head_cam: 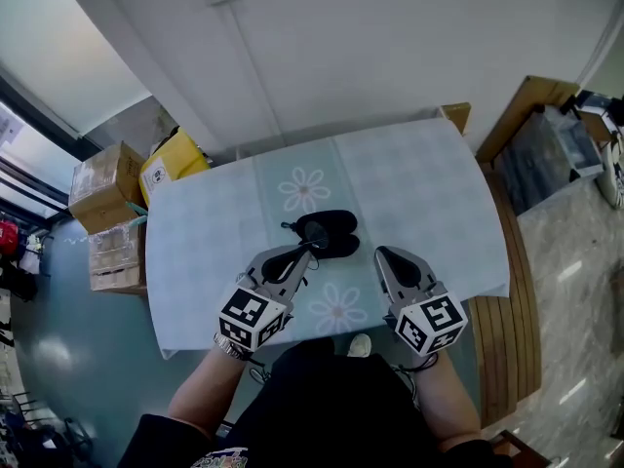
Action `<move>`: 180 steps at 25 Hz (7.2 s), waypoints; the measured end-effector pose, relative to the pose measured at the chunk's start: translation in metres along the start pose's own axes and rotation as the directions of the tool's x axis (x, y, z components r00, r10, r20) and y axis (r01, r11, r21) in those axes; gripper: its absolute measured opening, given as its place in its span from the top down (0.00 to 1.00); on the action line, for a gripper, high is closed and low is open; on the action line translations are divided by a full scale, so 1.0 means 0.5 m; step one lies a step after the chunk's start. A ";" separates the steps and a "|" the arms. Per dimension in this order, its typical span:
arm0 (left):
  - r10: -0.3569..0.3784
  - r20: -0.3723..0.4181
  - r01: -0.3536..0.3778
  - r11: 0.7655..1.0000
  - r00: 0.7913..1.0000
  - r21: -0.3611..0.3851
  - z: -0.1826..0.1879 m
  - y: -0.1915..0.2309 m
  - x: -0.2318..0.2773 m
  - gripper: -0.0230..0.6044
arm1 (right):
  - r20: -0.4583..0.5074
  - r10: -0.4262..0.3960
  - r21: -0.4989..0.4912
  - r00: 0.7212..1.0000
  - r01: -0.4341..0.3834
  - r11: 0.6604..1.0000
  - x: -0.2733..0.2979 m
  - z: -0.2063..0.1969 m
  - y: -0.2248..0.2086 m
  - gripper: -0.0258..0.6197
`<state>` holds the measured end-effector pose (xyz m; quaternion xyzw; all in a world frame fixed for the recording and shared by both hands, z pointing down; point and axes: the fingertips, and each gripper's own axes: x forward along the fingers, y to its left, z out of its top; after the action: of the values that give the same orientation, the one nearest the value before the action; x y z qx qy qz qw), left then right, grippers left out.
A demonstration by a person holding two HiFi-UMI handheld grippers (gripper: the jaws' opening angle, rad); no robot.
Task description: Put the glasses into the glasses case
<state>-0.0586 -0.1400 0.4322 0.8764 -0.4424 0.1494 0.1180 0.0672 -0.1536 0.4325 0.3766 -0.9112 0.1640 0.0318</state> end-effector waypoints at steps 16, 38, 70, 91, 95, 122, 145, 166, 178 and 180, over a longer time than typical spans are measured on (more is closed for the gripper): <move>-0.091 -0.110 0.091 0.996 0.990 -0.001 -0.074 0.082 0.103 0.92 | -0.073 -0.088 0.059 0.994 0.092 0.994 0.055 -0.054 -0.047 0.92; -0.191 -0.396 0.258 0.959 0.898 0.120 -0.240 0.120 0.212 0.92 | -0.144 -0.186 0.148 0.972 0.207 0.967 0.061 -0.136 -0.082 0.92; -0.190 -0.750 0.553 0.789 0.633 0.267 -0.398 0.071 0.269 0.92 | -0.139 -0.264 0.221 0.955 0.290 0.931 0.011 -0.179 -0.108 0.92; -0.155 -0.765 0.562 0.769 0.625 0.304 -0.414 0.057 0.268 0.91 | -0.118 -0.270 0.216 0.956 0.290 0.932 -0.027 -0.169 -0.111 0.92; -0.132 -0.726 0.517 0.787 0.675 0.338 -0.393 0.063 0.262 0.80 | -0.106 -0.257 0.199 0.961 0.274 0.941 -0.033 -0.155 -0.106 0.92; -0.064 -0.011 0.064 0.998 0.998 -0.021 -0.078 -0.113 -0.003 0.92 | -0.090 0.034 -0.037 0.995 -0.037 0.999 -0.071 -0.061 0.042 0.92; 0.145 0.029 -0.144 0.989 0.989 -0.046 -0.132 -0.160 -0.219 0.92 | -0.151 0.202 -0.051 0.968 -0.212 0.976 -0.088 -0.121 0.199 0.92; -0.118 0.057 0.116 0.993 0.991 0.026 -0.146 -0.116 -0.277 0.92 | -0.084 -0.054 -0.032 0.995 0.052 0.998 -0.110 -0.127 0.298 0.93; -0.157 0.058 0.156 0.987 0.986 0.036 -0.157 -0.108 -0.306 0.92 | -0.079 -0.097 -0.023 0.992 0.095 0.995 -0.118 -0.147 0.332 0.93; -0.159 0.062 0.157 0.987 0.985 0.044 -0.153 -0.109 -0.309 0.92 | -0.071 -0.101 -0.026 0.992 0.099 0.995 -0.121 -0.145 0.335 0.93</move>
<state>-0.1138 0.0319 0.4426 0.9152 -0.3722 0.1195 0.0981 -0.0111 0.0213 0.4438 0.4151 -0.8913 0.1656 0.0771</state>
